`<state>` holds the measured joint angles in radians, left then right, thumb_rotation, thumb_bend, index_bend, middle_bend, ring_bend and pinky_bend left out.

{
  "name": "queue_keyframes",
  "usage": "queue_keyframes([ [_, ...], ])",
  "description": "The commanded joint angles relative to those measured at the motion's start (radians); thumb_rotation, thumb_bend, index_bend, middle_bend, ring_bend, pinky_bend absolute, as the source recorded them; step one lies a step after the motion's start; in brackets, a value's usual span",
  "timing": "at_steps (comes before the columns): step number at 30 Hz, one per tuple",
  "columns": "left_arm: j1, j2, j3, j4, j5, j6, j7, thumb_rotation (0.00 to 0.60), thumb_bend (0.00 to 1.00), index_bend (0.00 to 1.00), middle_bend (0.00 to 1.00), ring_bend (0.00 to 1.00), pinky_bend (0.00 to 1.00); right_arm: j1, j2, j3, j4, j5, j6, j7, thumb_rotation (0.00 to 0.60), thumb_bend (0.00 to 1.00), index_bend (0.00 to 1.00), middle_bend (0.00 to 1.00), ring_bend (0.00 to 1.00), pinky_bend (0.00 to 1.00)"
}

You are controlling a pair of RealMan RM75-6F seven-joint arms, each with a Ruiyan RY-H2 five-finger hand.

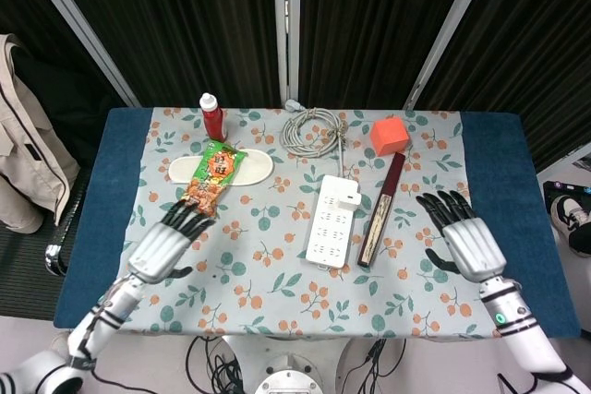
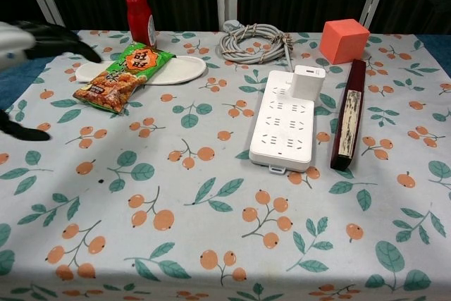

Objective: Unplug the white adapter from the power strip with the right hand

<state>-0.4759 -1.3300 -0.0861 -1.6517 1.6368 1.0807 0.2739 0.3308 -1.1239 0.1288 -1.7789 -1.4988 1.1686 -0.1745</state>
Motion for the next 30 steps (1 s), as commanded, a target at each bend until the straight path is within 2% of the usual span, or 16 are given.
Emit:
queue_keyframes([
  [1,-0.181,-0.125,-0.038,0.093,0.061,-0.16,-0.1,0.6,0.03,0.17,0.15,0.05,0.02,0.117,-0.04,0.065,-0.008,0.116,-0.135,-0.074,0.6,0.22,0.0,0.08,0.0,0.0],
  [7,-0.34,-0.259,-0.047,0.223,0.104,-0.251,-0.215,0.6,0.03,0.17,0.15,0.05,0.02,0.247,-0.136,0.105,0.072,0.254,-0.264,-0.168,0.6,0.22,0.0,0.09,0.0,0.02],
  [13,-0.432,-0.361,-0.029,0.339,0.121,-0.273,-0.307,0.6,0.03,0.17,0.15,0.05,0.02,0.351,-0.231,0.114,0.17,0.348,-0.339,-0.24,0.6,0.26,0.0,0.13,0.0,0.06],
  [19,-0.473,-0.436,-0.001,0.432,0.118,-0.263,-0.368,0.6,0.03,0.17,0.15,0.05,0.02,0.42,-0.301,0.095,0.254,0.406,-0.376,-0.298,0.6,0.28,0.0,0.15,0.0,0.07],
  [30,-0.497,-0.527,0.034,0.57,0.111,-0.21,-0.342,0.6,0.03,0.16,0.11,0.05,0.04,0.5,-0.414,0.069,0.41,0.434,-0.404,-0.308,0.6,0.28,0.01,0.18,0.0,0.11],
])
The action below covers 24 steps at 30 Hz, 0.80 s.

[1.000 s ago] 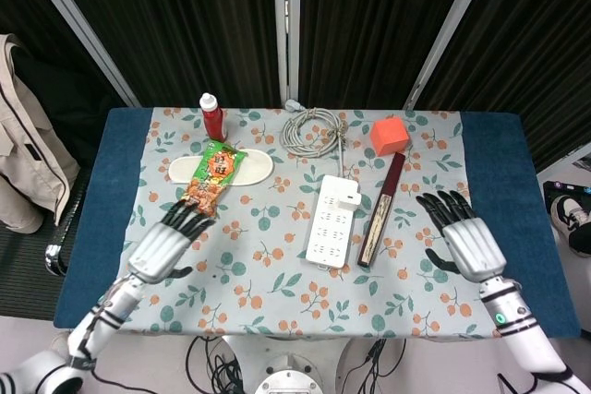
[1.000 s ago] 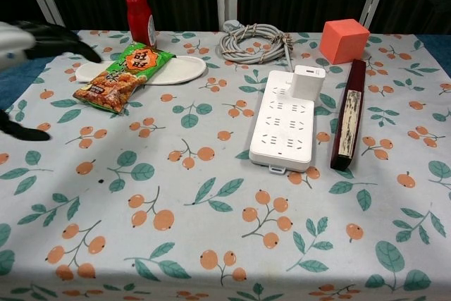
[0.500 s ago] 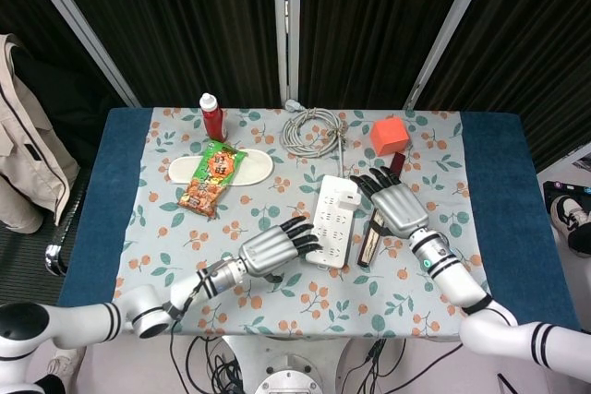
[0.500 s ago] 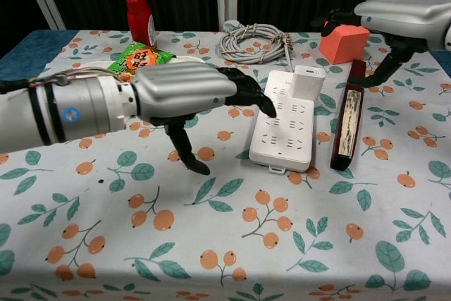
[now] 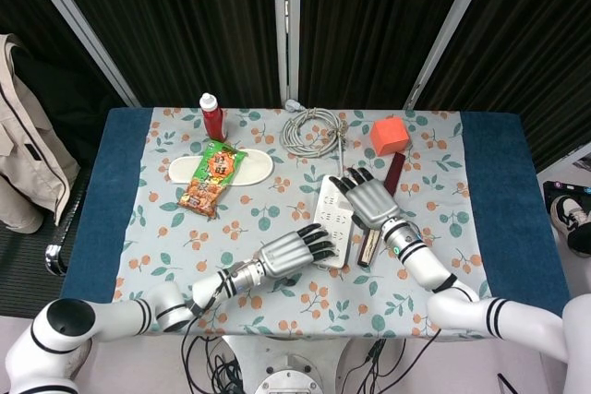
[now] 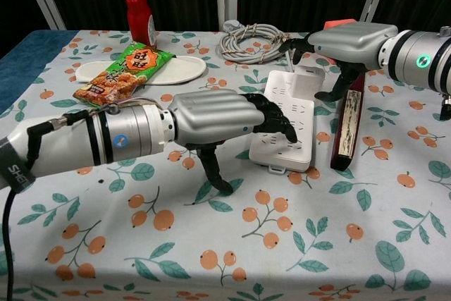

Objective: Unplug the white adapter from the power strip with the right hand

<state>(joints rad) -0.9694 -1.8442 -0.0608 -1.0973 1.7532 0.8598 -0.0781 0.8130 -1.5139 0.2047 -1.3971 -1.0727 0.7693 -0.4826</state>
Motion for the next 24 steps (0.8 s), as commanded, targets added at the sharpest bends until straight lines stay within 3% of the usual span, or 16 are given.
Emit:
queue_keyframes([
  [1,-0.003,-0.016,0.011,0.02,-0.008,0.012,0.012,0.6,0.03,0.16,0.11,0.05,0.04,0.021,-0.03,-0.008,0.036,0.009,-0.005,0.003,0.6,0.28,0.02,0.18,0.0,0.12],
  [17,-0.006,-0.07,0.05,0.093,-0.031,0.054,-0.016,0.6,0.03,0.16,0.13,0.07,0.06,0.028,-0.094,-0.039,0.135,-0.051,0.036,0.082,0.6,0.33,0.31,0.36,0.15,0.23],
  [24,-0.01,-0.076,0.06,0.113,-0.047,0.053,-0.056,0.6,0.03,0.16,0.13,0.07,0.06,0.025,-0.106,-0.053,0.166,-0.072,0.04,0.109,0.6,0.38,0.49,0.42,0.25,0.29],
])
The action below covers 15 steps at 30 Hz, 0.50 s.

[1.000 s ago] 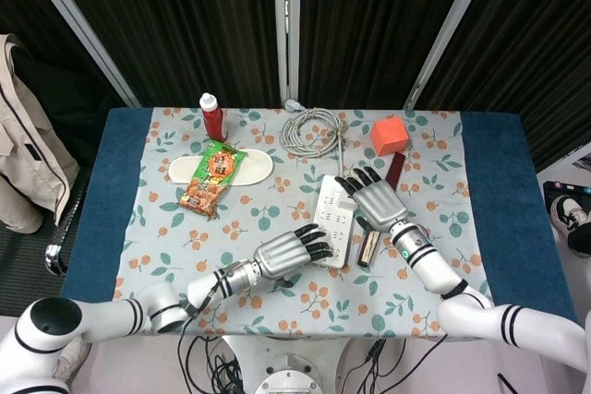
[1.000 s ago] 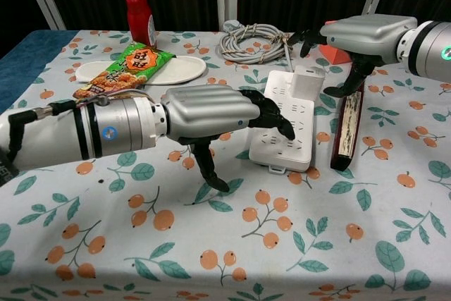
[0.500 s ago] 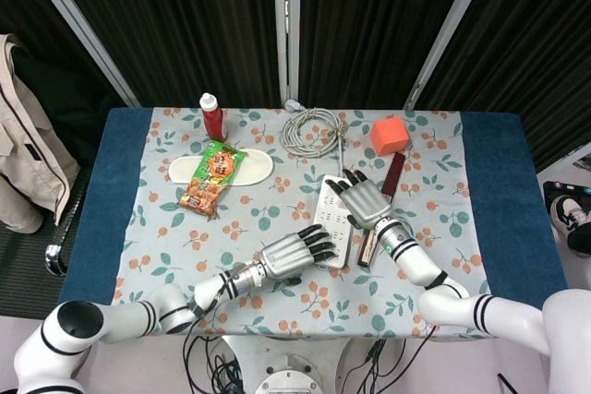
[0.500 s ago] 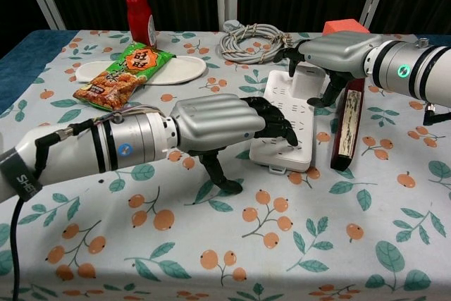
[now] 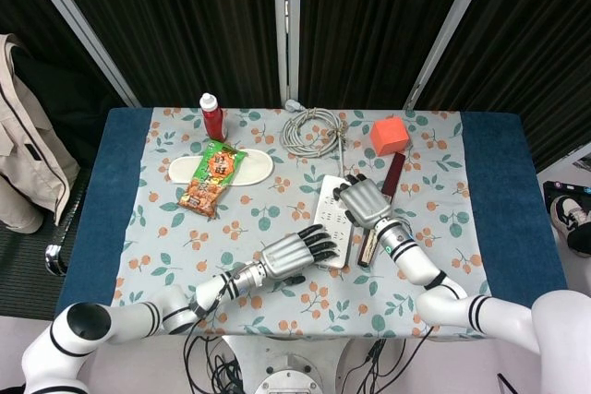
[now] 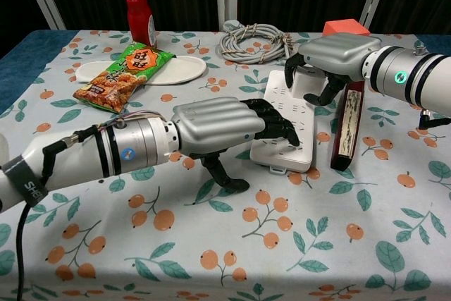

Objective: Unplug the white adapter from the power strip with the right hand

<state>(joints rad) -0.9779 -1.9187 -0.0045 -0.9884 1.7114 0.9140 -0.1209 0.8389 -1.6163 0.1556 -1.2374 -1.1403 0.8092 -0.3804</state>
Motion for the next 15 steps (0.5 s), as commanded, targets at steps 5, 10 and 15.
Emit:
queue_keyframes([
  [5,-0.007,0.003,0.01,0.01,-0.011,-0.002,-0.038,0.6,0.03,0.16,0.13,0.07,0.06,-0.005,-0.01,-0.008,0.021,-0.023,0.008,0.031,0.6,0.45,0.61,0.49,0.32,0.33],
  [10,-0.008,0.004,0.011,0.011,-0.02,0.001,-0.053,0.6,0.03,0.16,0.13,0.07,0.06,-0.012,-0.013,-0.012,0.035,-0.051,0.019,0.07,0.6,0.54,0.73,0.57,0.39,0.37],
  [15,-0.01,0.005,0.015,0.013,-0.028,-0.006,-0.063,0.6,0.03,0.16,0.13,0.07,0.06,-0.023,-0.011,-0.02,0.042,-0.089,0.038,0.119,0.6,0.58,0.81,0.61,0.44,0.4],
])
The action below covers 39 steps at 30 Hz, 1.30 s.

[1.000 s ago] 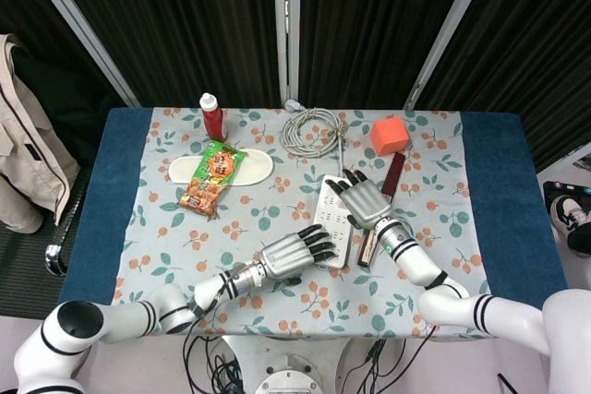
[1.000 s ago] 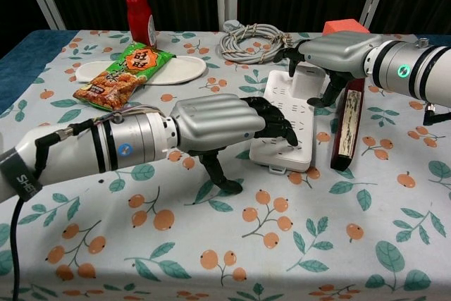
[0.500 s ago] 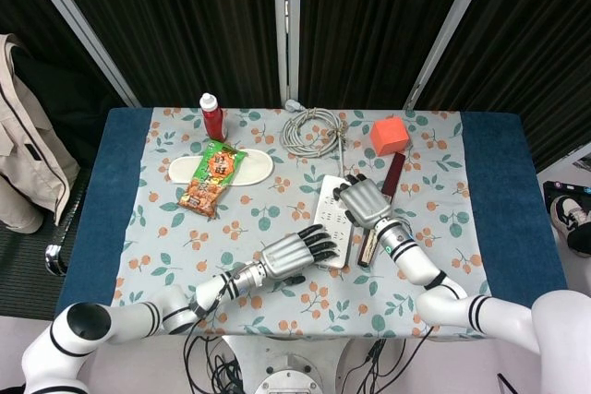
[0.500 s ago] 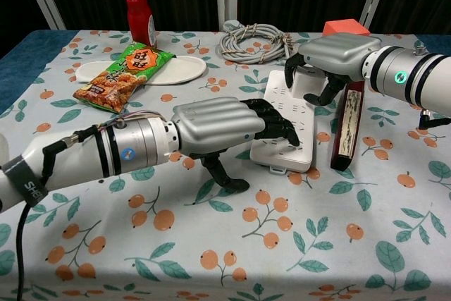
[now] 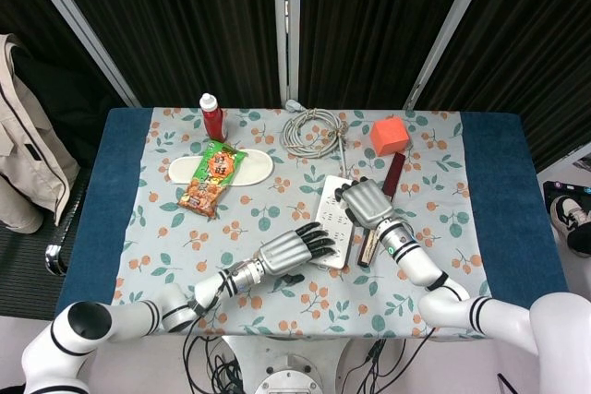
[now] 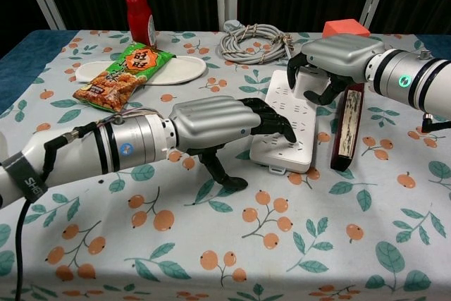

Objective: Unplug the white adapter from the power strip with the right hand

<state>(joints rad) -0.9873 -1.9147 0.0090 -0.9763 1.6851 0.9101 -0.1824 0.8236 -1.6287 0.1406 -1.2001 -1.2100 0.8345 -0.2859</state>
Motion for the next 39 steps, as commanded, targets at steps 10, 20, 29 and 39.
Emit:
queue_keyframes([
  [10,-0.005,0.007,0.006,-0.003,-0.013,-0.009,-0.009,0.6,0.03,0.16,0.13,0.07,0.06,-0.053,-0.011,-0.018,0.056,-0.118,0.102,0.19,0.6,0.62,0.87,0.66,0.48,0.43],
  [20,-0.01,0.011,0.006,-0.004,-0.023,-0.015,-0.012,0.6,0.03,0.16,0.13,0.07,0.06,-0.074,-0.036,-0.033,0.126,-0.197,0.162,0.31,0.6,0.63,0.89,0.68,0.49,0.45],
  [29,-0.002,0.043,0.001,-0.047,-0.015,0.031,0.016,0.6,0.03,0.16,0.13,0.07,0.06,-0.106,0.01,-0.003,0.08,-0.204,0.231,0.349,0.6,0.62,0.87,0.67,0.48,0.45],
  [39,0.054,0.164,-0.029,-0.207,-0.041,0.122,0.131,0.6,0.03,0.16,0.13,0.07,0.06,-0.073,0.066,0.071,0.062,0.04,0.024,0.186,0.6,0.6,0.64,0.55,0.38,0.4],
])
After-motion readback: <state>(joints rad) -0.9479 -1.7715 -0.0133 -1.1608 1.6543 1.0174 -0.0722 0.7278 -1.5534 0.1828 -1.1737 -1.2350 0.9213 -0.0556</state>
